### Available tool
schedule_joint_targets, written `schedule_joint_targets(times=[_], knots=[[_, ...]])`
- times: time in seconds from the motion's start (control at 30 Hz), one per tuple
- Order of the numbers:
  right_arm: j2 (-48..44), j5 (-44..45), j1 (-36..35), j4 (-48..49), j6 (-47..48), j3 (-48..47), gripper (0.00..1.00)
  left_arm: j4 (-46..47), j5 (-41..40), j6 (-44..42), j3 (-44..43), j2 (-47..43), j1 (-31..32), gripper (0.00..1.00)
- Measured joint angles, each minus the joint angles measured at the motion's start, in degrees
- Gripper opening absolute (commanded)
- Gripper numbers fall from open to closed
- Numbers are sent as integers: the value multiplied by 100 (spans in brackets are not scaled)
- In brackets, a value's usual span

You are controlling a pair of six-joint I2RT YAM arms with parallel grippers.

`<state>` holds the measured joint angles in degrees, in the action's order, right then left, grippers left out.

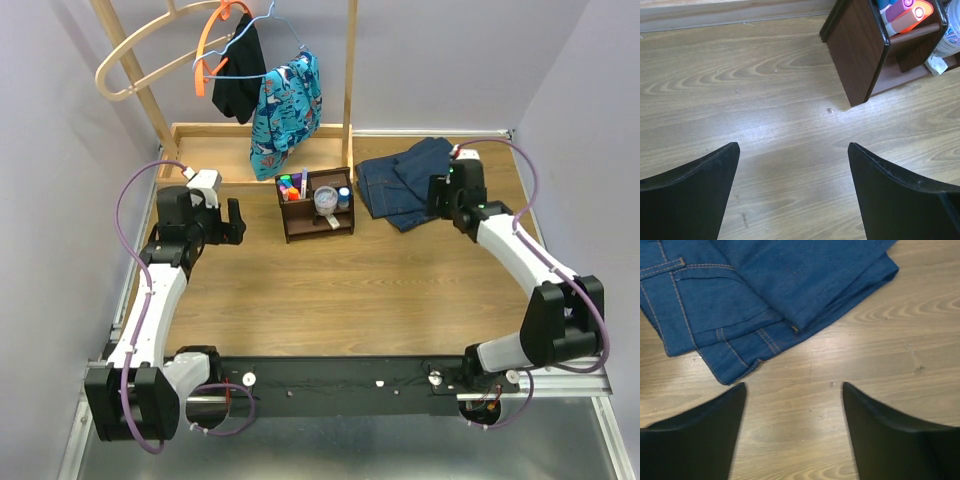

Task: Sort the stationery into containers
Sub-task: Reset both arms

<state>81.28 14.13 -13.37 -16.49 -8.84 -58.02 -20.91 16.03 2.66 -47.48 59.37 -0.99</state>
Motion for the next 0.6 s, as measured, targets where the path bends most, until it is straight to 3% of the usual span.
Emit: schedule_joint_targets(times=[0.07, 0.23, 0.6], knots=[[72, -118, 282, -223, -2, -177, 100, 2, 11, 42, -26, 101, 0, 99], [-131, -267, 205, -743, 31, -186, 100, 4, 0, 39, -63, 264, 11, 99], [-516, 210, 195, -1926, 166, -195, 100, 7, -267, -140, -188, 879, 11, 99]])
